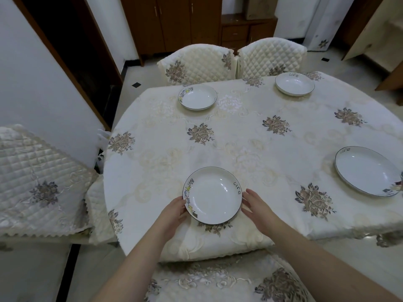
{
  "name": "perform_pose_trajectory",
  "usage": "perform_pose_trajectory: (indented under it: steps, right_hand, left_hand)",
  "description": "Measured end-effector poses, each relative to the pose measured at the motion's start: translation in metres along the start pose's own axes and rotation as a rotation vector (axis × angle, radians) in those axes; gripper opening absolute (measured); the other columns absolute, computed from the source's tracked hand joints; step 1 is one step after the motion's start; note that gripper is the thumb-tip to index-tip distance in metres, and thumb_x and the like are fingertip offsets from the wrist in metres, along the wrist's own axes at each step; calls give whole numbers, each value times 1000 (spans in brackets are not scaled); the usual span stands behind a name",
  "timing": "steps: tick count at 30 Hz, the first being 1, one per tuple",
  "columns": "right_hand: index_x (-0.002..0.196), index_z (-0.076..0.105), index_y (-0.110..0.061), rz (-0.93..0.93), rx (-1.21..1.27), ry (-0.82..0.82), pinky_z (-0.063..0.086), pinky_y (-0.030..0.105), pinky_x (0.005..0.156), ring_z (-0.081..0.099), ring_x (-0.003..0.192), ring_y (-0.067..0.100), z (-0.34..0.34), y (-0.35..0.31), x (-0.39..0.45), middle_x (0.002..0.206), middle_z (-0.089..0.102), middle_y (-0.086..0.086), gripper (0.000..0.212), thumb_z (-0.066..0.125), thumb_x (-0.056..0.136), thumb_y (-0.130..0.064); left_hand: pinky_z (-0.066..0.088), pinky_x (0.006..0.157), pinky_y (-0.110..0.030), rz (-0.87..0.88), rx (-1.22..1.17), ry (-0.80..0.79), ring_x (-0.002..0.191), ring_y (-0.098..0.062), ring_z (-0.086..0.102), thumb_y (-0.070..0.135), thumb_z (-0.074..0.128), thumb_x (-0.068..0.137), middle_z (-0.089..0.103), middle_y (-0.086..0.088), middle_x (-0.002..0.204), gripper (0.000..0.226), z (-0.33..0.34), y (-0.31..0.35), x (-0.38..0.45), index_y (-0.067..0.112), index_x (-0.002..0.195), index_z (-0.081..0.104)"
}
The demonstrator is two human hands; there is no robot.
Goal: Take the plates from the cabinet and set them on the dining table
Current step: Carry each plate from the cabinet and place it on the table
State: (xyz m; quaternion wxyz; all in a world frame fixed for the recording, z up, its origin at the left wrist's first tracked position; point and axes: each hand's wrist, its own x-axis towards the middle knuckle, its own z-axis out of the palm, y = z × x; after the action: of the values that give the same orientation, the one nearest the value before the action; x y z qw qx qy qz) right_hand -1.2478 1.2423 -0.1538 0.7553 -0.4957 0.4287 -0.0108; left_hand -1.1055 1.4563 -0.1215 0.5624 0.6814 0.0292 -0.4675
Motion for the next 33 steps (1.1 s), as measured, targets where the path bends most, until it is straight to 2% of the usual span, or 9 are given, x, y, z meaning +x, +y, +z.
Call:
perform_pose_trajectory:
  steps: [3,6,9,12,16,21,26,30,33]
  right_hand:
    - [135,42,-22,-9,-61,61,41,37,104,47,126,16,-3,3,-8,140,45,0,45,54,93,-35]
    - [137,44,-13,16,-89,106,45,37,99,55,116,22,-11,3,-22,128,56,6,43,51,97,-28]
    - [125,54,-10,80,-67,105,47,39,98,61,109,25,-23,2,-41,119,63,9,33,52,97,-27]
    - [120,58,-11,54,-116,112,47,39,99,63,106,24,-33,0,-63,115,66,9,28,50,98,-26]
    - [113,63,-11,-68,-134,227,51,37,92,67,101,22,-48,1,-95,108,70,10,27,43,101,-24]
    - [108,68,-15,-189,-122,315,50,33,88,67,98,21,-75,2,-137,102,73,6,48,24,105,-35]
    - [120,62,-33,-274,-544,318,44,34,100,60,109,6,-113,-3,-170,117,66,-11,33,35,101,-36]
    - [139,44,-33,-265,-953,317,36,27,99,50,120,7,-153,-13,-181,139,50,-11,43,40,98,-44]
    - [145,36,-28,-272,-1268,385,29,30,108,39,133,14,-187,-10,-173,146,43,-6,56,28,96,-55]
  left_hand:
    - [37,76,-27,1,82,6,91,-15,45,29,57,78,52,-2,98,19,-5,-7,2,23,95,59]
    - [44,92,-34,21,141,123,103,-18,54,27,54,90,60,0,108,7,-7,-11,1,25,94,59]
    - [42,102,-37,102,315,171,117,-16,52,27,49,95,60,3,122,22,-10,-11,-10,27,112,62]
    - [38,92,-28,205,493,147,113,-9,50,27,48,98,60,10,120,27,-10,-7,-25,28,122,61]
    - [36,92,-25,314,710,82,119,-9,49,33,49,98,55,14,123,31,1,-2,-41,35,128,55]
    - [30,104,-23,557,993,-40,129,-5,39,37,44,99,45,12,143,36,36,1,-42,34,133,53]
    - [26,111,-31,771,1278,-74,137,-22,37,51,21,93,49,2,145,58,89,-3,-46,30,120,68]
    - [47,99,-47,928,1472,-69,116,-33,60,40,36,91,66,-7,125,43,140,-11,-46,26,107,73]
    - [49,97,-48,929,1577,-89,114,-31,62,39,41,88,66,-6,124,42,183,-9,-45,24,116,69]
